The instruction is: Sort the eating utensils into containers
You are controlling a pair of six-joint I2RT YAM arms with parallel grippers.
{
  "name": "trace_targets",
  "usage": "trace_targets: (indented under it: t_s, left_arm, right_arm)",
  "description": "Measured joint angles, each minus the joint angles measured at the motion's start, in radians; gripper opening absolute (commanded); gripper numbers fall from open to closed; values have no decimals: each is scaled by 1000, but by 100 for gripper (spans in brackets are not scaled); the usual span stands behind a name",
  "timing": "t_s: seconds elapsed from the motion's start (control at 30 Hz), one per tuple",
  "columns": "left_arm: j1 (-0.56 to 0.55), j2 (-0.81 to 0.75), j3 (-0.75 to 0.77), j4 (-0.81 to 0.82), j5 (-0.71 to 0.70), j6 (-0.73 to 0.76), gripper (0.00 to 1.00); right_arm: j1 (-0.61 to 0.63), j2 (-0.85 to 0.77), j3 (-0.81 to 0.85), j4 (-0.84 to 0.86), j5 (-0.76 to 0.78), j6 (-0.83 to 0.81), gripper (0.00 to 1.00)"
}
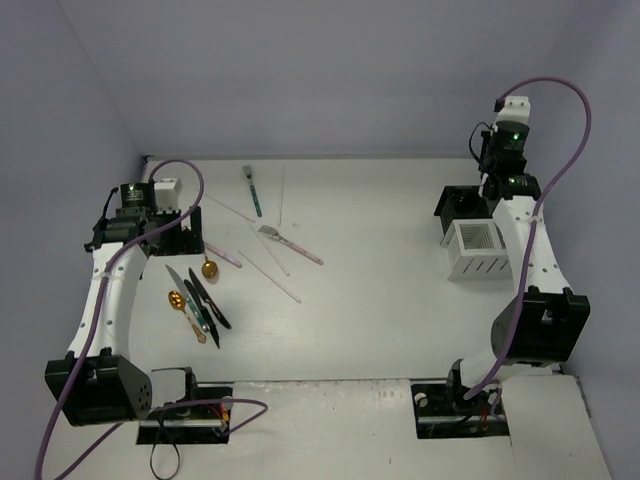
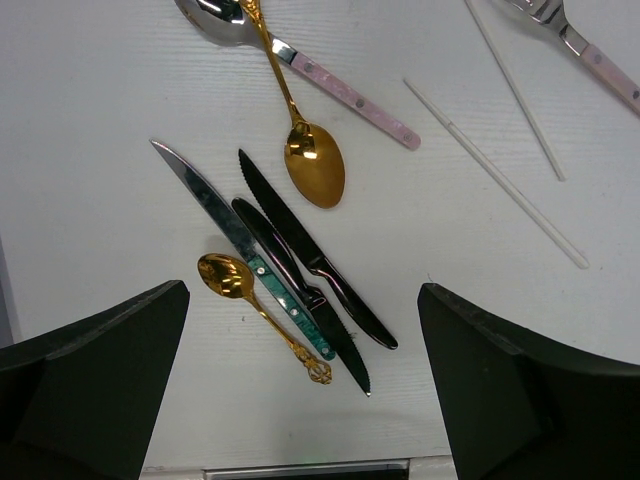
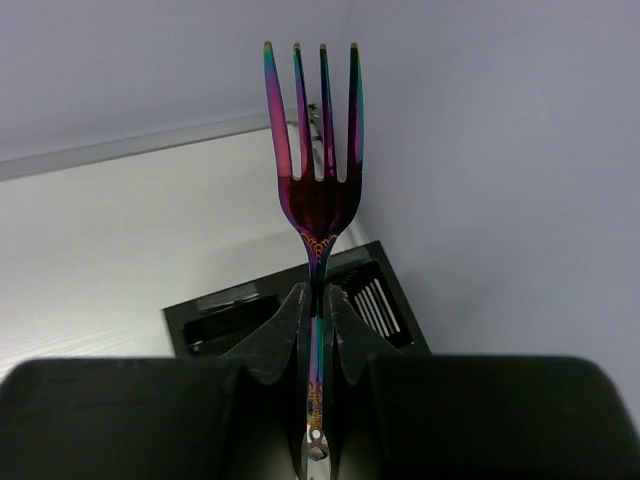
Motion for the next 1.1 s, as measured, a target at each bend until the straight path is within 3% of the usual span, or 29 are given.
trace_targets:
  t_s: [0.4, 1.1]
  left_arm:
    - [0, 7, 7, -7, 63, 21, 97]
    - [0, 79, 56, -38, 71, 67, 97]
  right_arm:
    - [-79, 4, -66, 216, 115, 72, 0]
    - [-167, 38, -368, 566, -28, 38, 0]
